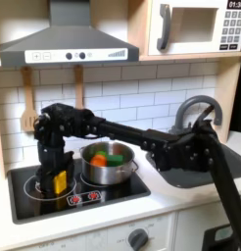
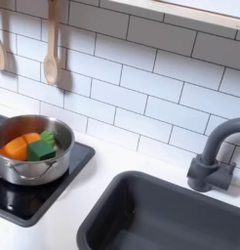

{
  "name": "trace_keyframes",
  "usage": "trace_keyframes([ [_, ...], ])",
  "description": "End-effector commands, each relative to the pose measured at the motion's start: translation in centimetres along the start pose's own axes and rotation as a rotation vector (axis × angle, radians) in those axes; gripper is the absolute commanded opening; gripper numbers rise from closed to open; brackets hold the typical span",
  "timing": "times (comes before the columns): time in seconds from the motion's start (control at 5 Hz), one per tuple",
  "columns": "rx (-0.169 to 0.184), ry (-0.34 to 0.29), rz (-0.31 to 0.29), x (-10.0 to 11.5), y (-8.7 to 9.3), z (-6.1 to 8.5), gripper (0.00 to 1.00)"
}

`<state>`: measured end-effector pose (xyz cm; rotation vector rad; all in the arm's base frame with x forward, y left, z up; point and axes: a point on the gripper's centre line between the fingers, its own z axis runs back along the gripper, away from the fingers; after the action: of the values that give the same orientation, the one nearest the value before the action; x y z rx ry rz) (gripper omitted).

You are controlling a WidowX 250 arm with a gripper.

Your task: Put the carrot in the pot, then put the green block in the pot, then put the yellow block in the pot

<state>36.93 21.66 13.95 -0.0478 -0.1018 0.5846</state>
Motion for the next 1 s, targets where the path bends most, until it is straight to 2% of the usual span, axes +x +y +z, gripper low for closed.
trace_keyframes([
  [0.0,0.004,-0.004,0.000,-0.3,0.1,0.0,0.00],
  [0.6,0.003,-0.009,-0.003,-0.1,0.0,0.3,0.00],
  [0.8,-0.015,-0.022,0.011,0.1,0.0,1.1,0.00],
])
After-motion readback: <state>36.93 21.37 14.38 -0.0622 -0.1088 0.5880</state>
